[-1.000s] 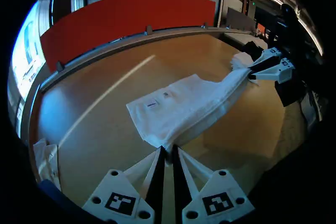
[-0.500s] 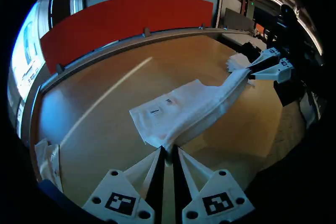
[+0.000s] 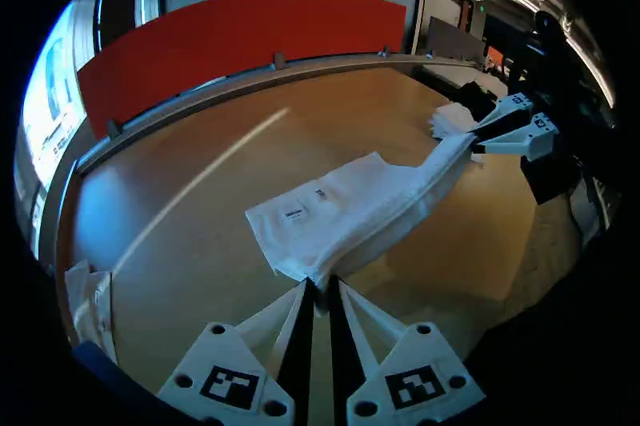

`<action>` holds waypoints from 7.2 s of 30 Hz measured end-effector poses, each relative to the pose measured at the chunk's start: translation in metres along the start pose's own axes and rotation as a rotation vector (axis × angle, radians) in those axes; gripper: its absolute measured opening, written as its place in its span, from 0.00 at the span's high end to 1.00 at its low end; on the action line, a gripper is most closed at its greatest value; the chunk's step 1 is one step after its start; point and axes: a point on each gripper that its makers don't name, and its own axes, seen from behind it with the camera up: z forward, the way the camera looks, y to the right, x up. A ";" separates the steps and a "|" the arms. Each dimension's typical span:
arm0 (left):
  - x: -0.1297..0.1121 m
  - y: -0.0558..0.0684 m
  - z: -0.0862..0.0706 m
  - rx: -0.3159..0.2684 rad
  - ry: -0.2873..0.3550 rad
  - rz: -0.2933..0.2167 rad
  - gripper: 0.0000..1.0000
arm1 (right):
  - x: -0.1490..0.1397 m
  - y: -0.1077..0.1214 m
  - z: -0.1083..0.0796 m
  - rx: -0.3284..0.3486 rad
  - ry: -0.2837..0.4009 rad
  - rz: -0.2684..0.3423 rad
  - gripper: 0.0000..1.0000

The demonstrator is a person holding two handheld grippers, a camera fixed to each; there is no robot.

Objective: Fold towel

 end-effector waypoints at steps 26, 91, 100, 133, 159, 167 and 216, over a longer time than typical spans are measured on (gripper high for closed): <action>0.015 -0.032 0.057 0.064 -0.043 -0.032 0.87 | -0.015 0.038 0.052 -0.041 -0.060 0.052 0.77; 0.002 -0.089 0.146 0.221 -0.103 -0.024 0.45 | -0.044 0.104 0.111 -0.214 -0.128 0.063 0.34; 0.003 -0.091 0.147 0.221 -0.101 -0.035 0.09 | -0.045 0.101 0.109 -0.212 -0.125 0.063 0.16; -0.013 -0.103 0.105 0.275 -0.059 -0.138 0.07 | -0.048 0.094 0.113 -0.201 -0.124 0.035 0.10; -0.074 -0.119 0.035 0.385 -0.055 -0.308 0.07 | -0.042 0.045 0.148 -0.099 -0.133 -0.030 0.10; -0.082 -0.119 0.028 0.394 -0.058 -0.321 0.07 | -0.042 0.034 0.155 -0.079 -0.138 -0.035 0.10; -0.086 -0.119 0.029 0.389 -0.057 -0.326 0.07 | -0.071 0.005 0.153 -0.056 -0.172 0.002 0.10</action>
